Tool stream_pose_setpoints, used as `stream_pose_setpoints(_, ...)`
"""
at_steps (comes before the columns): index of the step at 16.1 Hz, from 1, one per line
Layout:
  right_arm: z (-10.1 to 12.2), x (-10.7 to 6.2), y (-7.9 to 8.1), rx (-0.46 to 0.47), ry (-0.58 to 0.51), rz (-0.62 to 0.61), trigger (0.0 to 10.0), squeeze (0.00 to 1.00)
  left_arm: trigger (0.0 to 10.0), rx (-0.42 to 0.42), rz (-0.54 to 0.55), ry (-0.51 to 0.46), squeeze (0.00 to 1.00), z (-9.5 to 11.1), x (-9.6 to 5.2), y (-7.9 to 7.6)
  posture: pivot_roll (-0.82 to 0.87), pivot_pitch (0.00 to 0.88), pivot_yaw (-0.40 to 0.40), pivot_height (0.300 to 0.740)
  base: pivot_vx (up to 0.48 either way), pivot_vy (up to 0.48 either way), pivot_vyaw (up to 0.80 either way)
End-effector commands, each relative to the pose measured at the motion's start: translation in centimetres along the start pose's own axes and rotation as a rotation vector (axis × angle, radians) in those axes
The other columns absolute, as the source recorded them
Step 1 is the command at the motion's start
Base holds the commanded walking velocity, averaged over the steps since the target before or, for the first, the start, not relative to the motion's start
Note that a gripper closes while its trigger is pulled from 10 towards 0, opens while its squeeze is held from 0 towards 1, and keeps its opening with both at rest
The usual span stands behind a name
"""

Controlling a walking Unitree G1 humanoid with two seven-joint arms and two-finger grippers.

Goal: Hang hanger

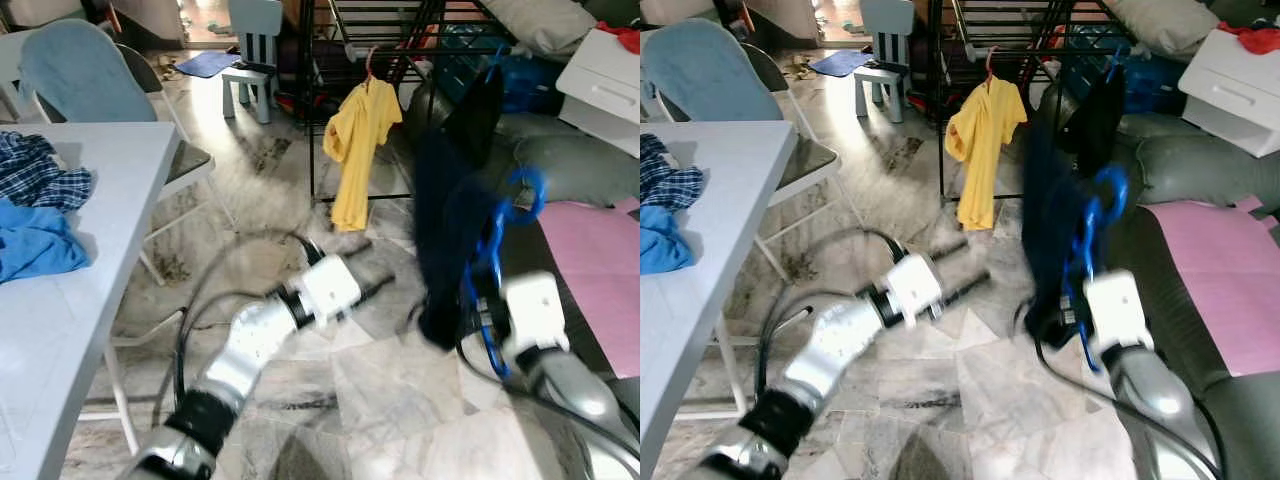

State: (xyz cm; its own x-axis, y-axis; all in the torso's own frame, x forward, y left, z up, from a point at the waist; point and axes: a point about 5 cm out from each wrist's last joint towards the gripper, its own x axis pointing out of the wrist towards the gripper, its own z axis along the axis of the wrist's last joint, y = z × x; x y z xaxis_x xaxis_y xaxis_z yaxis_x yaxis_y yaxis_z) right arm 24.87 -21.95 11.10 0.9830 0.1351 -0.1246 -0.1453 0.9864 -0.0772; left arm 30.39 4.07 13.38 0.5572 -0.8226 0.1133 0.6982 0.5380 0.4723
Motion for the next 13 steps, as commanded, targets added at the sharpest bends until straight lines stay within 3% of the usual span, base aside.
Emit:
stream_pose_setpoints(1, 1.8, -0.8, 0.4, -0.046, -0.098, 0.094, 10.0, 0.00, 10.0, 0.036, 0.036, -0.026, 1.00, 0.6, 0.2, 0.9, 0.00, 0.000, -0.066, 0.740, 0.000, 0.000, 0.00)
stream_pose_setpoints(2, 1.1, -2.1, 0.3, -0.071, -0.061, 0.172, 10.0, 0.00, 10.0, 0.076, 0.072, -0.044, 1.00, 1.0, 0.3, 1.8, 0.00, 0.000, -0.064, 0.740, 0.000, 0.000, 0.00)
stream_pose_setpoints(6, -0.6, -5.4, 0.0, -0.133, 0.060, 0.373, 10.0, 0.00, 10.0, 0.245, 0.007, -0.051, 1.00, 0.9, -0.1, 2.4, 0.00, 0.000, -0.054, 0.740, 0.000, 0.000, 0.00)
stream_pose_setpoints(9, -0.4, -6.7, -0.5, -0.158, 0.094, 0.469, 10.0, 0.00, 10.0, 0.296, -0.043, -0.031, 1.00, 0.4, -0.7, 2.3, 0.00, 0.000, -0.051, 0.740, 0.000, 0.000, 0.00)
stream_pose_setpoints(10, 0.1, -7.2, -1.5, -0.220, 0.116, 0.506, 10.0, 0.00, 10.0, 0.331, -0.115, -0.005, 1.00, -0.4, -1.6, 2.0, 0.00, 0.000, -0.053, 0.740, 0.000, 0.000, 0.00)
stream_pose_setpoints(13, 0.7, -7.6, -2.3, -0.277, 0.140, 0.570, 10.0, 0.00, 10.0, 0.400, -0.252, 0.061, 1.00, -1.8, -2.8, 1.4, 0.00, 0.000, -0.055, 0.740, 0.000, 0.000, 0.00)
